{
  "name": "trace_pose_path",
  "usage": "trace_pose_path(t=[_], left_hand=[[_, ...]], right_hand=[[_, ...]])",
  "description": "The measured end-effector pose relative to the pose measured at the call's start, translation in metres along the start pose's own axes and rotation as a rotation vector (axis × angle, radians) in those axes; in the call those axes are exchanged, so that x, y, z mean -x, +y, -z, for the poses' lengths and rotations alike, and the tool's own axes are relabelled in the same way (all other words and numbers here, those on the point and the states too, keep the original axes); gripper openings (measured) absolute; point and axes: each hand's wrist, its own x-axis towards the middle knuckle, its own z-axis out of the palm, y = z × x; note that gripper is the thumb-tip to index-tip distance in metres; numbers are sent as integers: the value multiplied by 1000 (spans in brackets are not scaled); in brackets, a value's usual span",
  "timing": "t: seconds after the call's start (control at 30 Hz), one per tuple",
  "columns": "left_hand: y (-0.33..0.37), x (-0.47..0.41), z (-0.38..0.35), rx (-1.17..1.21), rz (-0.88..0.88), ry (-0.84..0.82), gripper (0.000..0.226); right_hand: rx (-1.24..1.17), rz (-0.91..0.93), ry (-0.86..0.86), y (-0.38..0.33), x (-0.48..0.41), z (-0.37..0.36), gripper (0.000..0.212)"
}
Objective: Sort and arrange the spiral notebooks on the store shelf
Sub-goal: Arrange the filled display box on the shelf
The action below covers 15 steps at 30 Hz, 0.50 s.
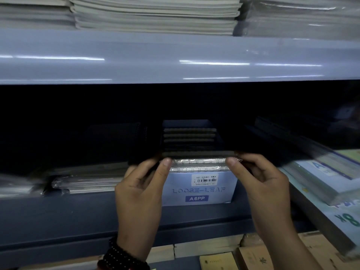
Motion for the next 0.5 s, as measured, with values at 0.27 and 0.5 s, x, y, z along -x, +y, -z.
trace_pose_path(t=[0.27,0.5], left_hand=[[-1,0,-3,55,33,-13,15],[-2,-3,-4,87,50,-25,18]], right_hand=[[-126,-34,-3,3,0,-5,18],[-143,-55,3,3,-1,-7,14]])
